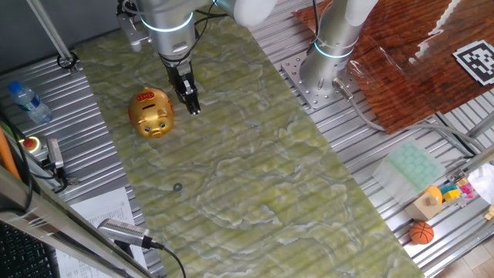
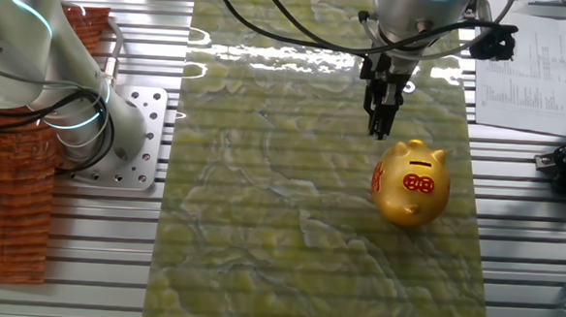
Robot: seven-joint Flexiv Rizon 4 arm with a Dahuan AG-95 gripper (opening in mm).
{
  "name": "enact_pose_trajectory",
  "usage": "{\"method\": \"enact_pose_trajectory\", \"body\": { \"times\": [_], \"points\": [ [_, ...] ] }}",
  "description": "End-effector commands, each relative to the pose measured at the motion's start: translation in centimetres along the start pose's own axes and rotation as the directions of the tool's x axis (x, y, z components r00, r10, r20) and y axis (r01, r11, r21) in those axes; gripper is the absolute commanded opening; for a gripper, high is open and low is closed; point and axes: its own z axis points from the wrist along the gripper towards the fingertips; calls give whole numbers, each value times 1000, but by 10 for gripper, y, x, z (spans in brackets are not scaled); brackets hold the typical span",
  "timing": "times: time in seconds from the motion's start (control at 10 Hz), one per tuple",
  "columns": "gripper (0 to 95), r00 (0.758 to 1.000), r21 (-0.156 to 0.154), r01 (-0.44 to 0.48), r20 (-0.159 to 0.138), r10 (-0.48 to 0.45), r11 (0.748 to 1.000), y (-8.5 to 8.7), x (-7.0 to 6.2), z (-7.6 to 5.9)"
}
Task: Drop coins into a piggy bank
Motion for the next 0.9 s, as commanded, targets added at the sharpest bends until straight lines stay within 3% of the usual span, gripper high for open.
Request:
{"method": "enact_pose_trajectory", "body": {
  "times": [0.1, 0.2, 0.9],
  "points": [
    [950, 1000, 0, 0, -1, 0, 1000, 0, 0, 0],
    [0, 998, -10, 2, 58, -1, 1000, 0, 0, 0],
    [0, 999, -9, -2, 55, 2, 1000, 1, 0, -2]
  ]
}}
